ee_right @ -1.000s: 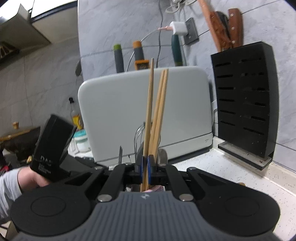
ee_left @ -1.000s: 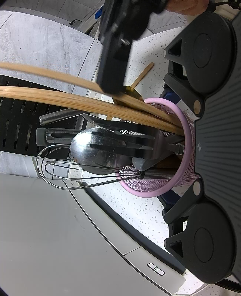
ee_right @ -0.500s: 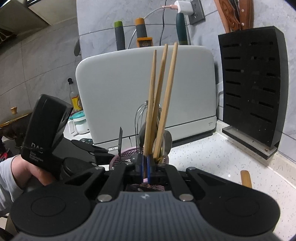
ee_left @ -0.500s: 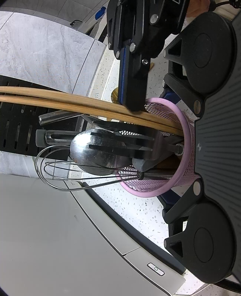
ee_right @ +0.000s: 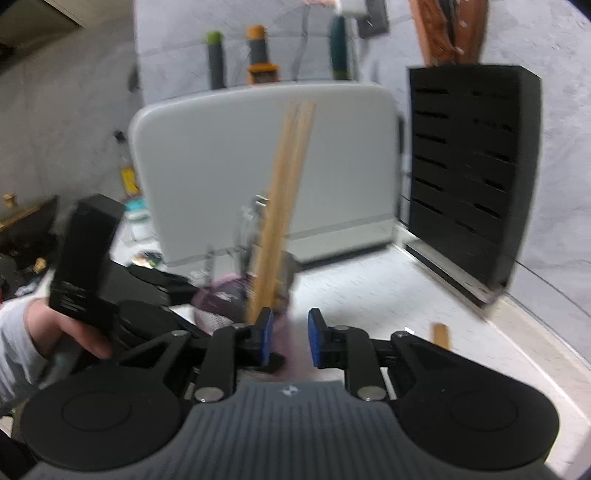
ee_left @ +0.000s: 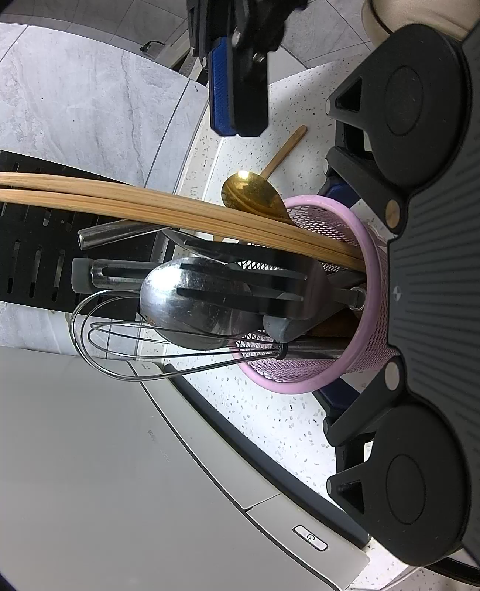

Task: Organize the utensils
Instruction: 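Lower the chopstick into the pink cup and open the right gripper, then move the right gripper to the wooden spatula and close on its handle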

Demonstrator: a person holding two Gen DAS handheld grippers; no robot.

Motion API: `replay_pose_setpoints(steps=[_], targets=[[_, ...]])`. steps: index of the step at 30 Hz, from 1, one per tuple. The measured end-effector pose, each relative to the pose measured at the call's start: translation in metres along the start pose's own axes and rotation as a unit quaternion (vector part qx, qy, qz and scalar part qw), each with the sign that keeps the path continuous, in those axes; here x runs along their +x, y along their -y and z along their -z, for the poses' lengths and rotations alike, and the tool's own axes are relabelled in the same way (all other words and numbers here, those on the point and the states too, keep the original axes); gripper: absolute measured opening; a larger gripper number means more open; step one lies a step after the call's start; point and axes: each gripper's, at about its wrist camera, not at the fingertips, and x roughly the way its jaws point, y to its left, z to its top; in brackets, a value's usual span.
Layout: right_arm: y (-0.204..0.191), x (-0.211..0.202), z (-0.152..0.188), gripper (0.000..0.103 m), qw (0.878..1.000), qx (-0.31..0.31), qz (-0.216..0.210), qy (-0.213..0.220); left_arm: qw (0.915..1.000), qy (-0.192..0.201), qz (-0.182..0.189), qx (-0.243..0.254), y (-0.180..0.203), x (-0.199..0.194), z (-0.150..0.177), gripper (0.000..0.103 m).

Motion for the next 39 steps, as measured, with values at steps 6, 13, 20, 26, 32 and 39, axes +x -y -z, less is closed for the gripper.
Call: replay_pose_setpoints(steps=[6,13,20,26,32,39], targets=[[0.036,0.023,-0.007,0.022,0.986,0.019,0.105,-0.132,1.0000,0.000,0.000,0.000,0.000,-0.001,0.000,0.103],[0.091,0.050,0.003,0.022,0.964,0.073,0.130,-0.218,1.0000,0.000,0.002,0.001,-0.001,-0.001,0.000,0.103],[0.094,0.070,0.007,0.022,0.955,0.071,0.133,-0.257,1.0000,-0.001,0.002,0.001,-0.001,-0.001,0.000,0.103],[0.100,0.087,0.005,0.022,0.949,0.081,0.139,-0.271,1.0000,-0.002,0.002,0.002,-0.001,-0.001,-0.001,0.103],[0.103,0.091,0.008,0.009,0.947,0.082,0.143,-0.276,1.0000,-0.002,0.002,0.002,0.000,0.000,-0.001,0.103],[0.098,0.083,0.013,0.008,0.948,0.069,0.134,-0.281,1.0000,-0.005,0.005,0.005,0.001,-0.002,0.000,0.103]])
